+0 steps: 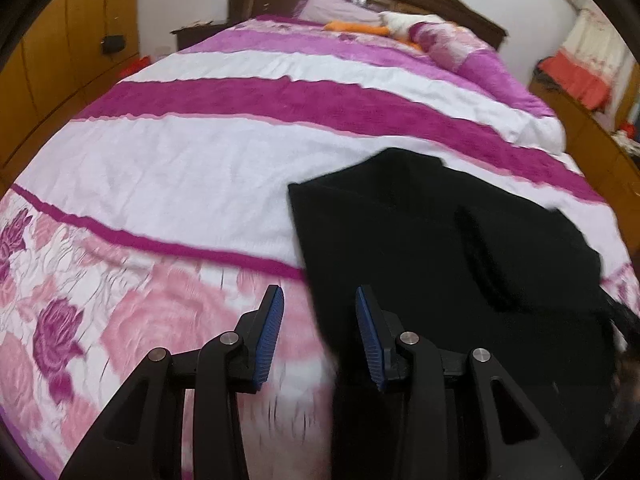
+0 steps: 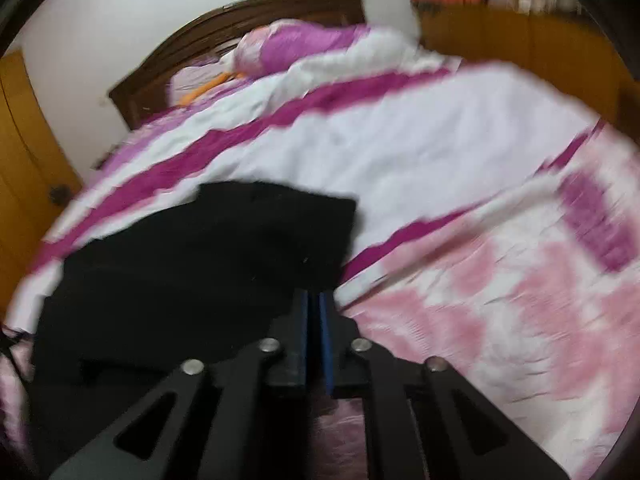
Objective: Fold small clothes
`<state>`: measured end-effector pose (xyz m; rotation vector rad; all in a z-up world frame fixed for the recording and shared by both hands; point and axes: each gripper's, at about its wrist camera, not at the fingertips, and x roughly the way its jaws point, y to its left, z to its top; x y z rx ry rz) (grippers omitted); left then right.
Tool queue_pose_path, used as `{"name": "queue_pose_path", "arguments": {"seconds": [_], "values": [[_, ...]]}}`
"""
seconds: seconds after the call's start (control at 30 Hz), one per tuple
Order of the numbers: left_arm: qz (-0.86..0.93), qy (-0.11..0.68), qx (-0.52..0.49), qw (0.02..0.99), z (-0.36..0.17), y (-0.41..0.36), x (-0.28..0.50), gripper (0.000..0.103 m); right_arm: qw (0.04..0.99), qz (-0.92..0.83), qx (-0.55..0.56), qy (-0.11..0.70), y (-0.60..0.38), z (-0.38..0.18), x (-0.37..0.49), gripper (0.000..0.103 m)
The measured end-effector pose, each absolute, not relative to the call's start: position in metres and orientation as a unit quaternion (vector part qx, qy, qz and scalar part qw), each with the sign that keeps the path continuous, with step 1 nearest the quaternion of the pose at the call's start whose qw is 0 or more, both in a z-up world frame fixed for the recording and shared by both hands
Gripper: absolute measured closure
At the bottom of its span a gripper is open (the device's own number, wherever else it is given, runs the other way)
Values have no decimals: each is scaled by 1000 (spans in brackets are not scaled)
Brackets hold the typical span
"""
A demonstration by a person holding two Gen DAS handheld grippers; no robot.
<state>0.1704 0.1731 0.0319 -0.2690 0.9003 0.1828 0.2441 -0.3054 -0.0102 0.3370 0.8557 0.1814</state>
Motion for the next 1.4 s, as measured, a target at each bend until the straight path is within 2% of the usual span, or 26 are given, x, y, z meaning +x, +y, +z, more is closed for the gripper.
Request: {"name": "queue_pose_path", "arguments": {"seconds": [0.1, 0.13, 0.27, 0.47, 0.63, 0.7, 0.77, 0.87, 1.03, 1.3, 1.4], "values": [[53, 422, -154, 892, 33, 167, 115, 79, 894, 102, 201, 388, -314, -1, 217, 47], [41, 425, -175, 887, 27, 166, 91, 75, 895, 105, 205, 382, -316, 2, 206, 46], [18, 449, -200, 871, 8, 162, 35, 75, 891, 131, 212, 380, -320, 9, 134, 42], [-17, 456, -225, 861, -11, 150, -22, 73, 862, 182, 261, 394, -329, -17, 14, 41], [-44, 449, -258, 854, -20, 135, -44, 64, 838, 237, 297, 392, -322, -53, -39, 41], [-66, 451, -266, 849, -24, 126, -44, 57, 828, 258, 304, 394, -320, -60, -44, 41], [-71, 452, -260, 850, -25, 118, -39, 55, 818, 288, 313, 388, -317, -67, -48, 41], [-71, 442, -262, 855, -24, 118, -22, 55, 809, 315, 318, 381, -312, -76, -52, 40], [-73, 420, -328, 843, -31, 130, 2, 55, 804, 342, 335, 352, -304, -77, -40, 40], [-126, 443, -361, 811, -47, 102, -47, 55, 782, 369, 323, 384, -272, -88, -52, 40], [-113, 437, -346, 823, -45, 98, -35, 55, 787, 367, 315, 383, -266, -86, -46, 41]]}}
